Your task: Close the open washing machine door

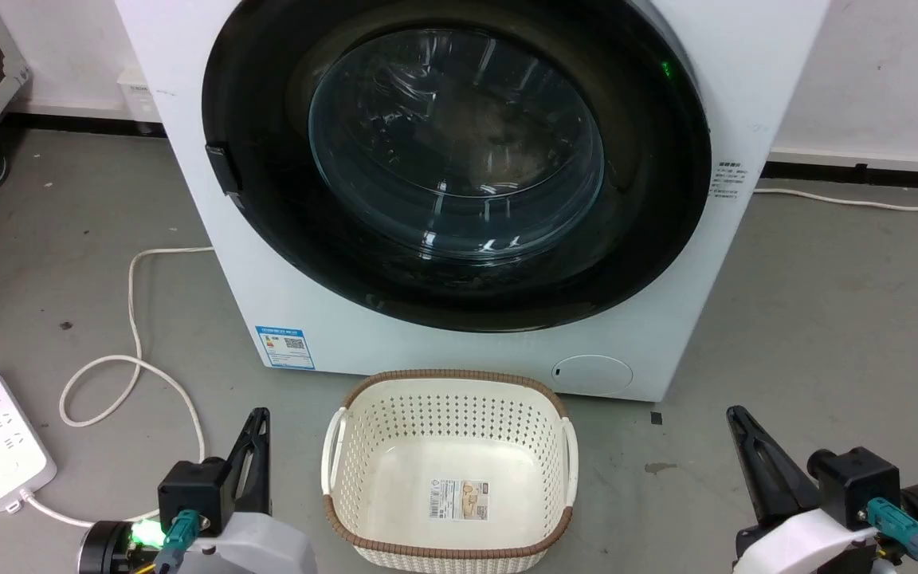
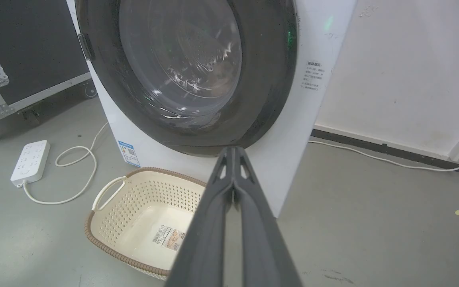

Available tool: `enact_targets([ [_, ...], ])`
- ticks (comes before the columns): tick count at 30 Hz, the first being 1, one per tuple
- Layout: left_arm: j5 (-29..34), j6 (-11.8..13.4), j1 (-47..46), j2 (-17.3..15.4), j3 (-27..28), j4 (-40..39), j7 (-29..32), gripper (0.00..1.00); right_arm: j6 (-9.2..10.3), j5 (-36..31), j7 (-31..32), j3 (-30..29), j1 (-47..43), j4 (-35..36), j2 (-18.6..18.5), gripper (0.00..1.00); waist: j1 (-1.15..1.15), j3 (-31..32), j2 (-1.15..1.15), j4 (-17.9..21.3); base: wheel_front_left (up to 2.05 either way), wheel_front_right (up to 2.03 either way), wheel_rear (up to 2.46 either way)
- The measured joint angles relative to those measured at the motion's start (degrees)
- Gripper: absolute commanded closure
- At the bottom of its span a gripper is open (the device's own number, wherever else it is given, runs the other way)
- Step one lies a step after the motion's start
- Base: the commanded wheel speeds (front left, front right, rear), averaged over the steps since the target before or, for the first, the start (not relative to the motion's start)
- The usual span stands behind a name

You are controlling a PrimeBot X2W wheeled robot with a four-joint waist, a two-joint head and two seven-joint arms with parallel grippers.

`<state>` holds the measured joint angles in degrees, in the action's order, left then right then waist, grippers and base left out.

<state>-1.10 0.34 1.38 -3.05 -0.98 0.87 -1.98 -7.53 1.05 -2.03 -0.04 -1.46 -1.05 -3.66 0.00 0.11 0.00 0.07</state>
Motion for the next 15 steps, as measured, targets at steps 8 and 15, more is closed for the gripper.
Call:
enact_targets([
  [8,0.46,-0.01,-0.26,0.04,0.33,-0.23,0.99,1.00,0.00,-0.20,0.94,0.01,0.59,0.32,0.20,1.00,0.00,-0.06,0.00,-0.03,0.00,0.00,0.00],
  [15,0.70,-0.02,-0.45,0.10,0.70,-0.48,1.80,1.00,0.00,-0.60,1.77,0.03,0.64,0.62,0.40,1.00,0.00,-0.11,0.00,-0.06,0.00,0.00,0.00],
])
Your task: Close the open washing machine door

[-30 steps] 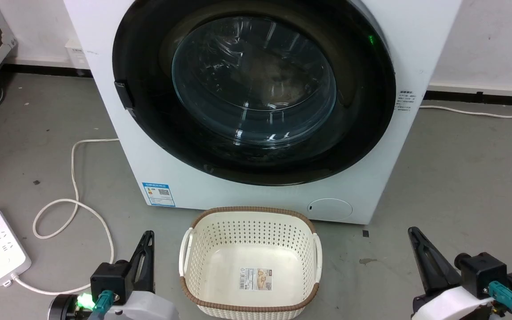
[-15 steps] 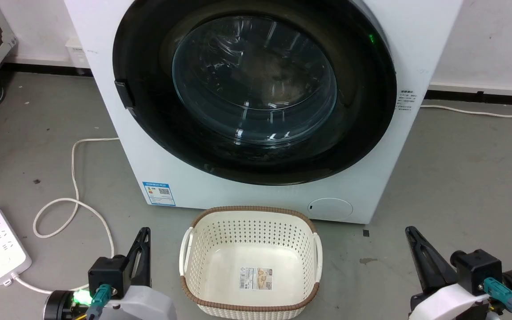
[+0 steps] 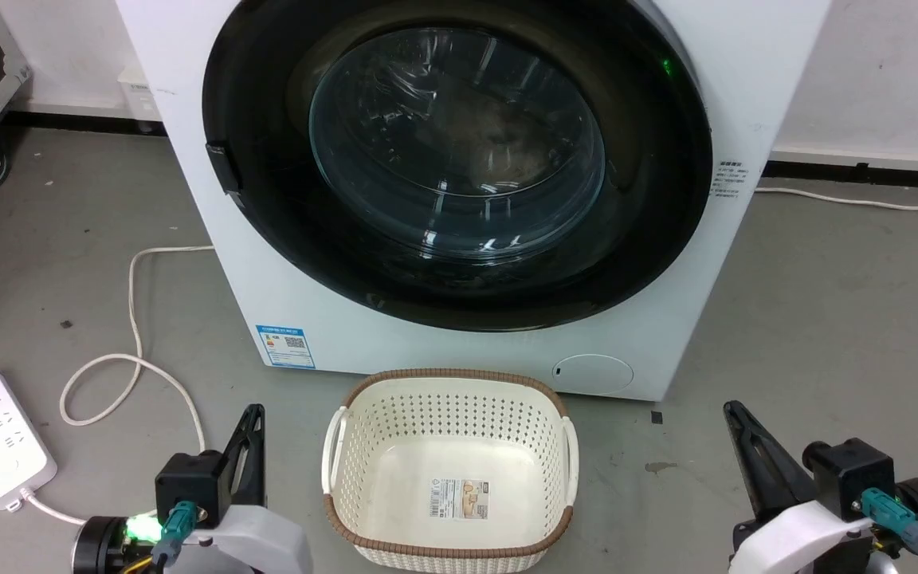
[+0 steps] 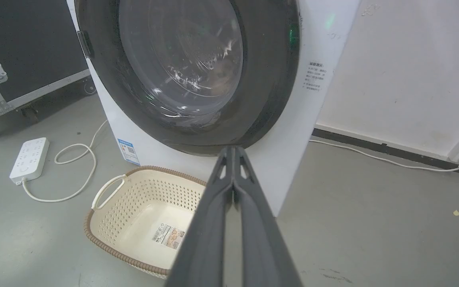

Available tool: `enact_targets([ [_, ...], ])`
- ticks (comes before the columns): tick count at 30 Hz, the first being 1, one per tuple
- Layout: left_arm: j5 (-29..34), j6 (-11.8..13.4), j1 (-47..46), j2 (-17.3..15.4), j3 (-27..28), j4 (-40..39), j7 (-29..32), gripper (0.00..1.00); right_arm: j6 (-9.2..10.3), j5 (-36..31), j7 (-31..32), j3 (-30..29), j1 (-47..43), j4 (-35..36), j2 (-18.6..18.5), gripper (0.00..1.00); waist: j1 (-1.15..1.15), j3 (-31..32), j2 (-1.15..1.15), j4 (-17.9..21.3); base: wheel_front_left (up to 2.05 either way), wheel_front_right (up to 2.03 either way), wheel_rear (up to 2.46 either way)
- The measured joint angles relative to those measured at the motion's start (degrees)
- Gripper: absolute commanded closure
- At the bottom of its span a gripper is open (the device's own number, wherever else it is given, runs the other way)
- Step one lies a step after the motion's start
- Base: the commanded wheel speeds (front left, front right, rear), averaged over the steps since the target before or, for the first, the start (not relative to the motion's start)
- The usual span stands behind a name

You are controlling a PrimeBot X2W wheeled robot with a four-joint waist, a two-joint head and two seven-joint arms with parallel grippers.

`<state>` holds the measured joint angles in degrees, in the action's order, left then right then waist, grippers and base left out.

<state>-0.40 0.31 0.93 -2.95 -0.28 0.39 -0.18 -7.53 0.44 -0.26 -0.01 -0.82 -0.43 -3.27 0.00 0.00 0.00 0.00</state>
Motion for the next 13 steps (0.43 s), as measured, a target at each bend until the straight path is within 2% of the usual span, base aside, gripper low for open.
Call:
enact_targets([
  [13,0.24,-0.05,-0.06,0.08,0.19,-0.13,0.16,1.00,0.00,-0.04,0.23,0.00,0.01,0.10,0.11,1.00,0.00,-0.01,0.00,0.00,0.00,0.00,0.00],
])
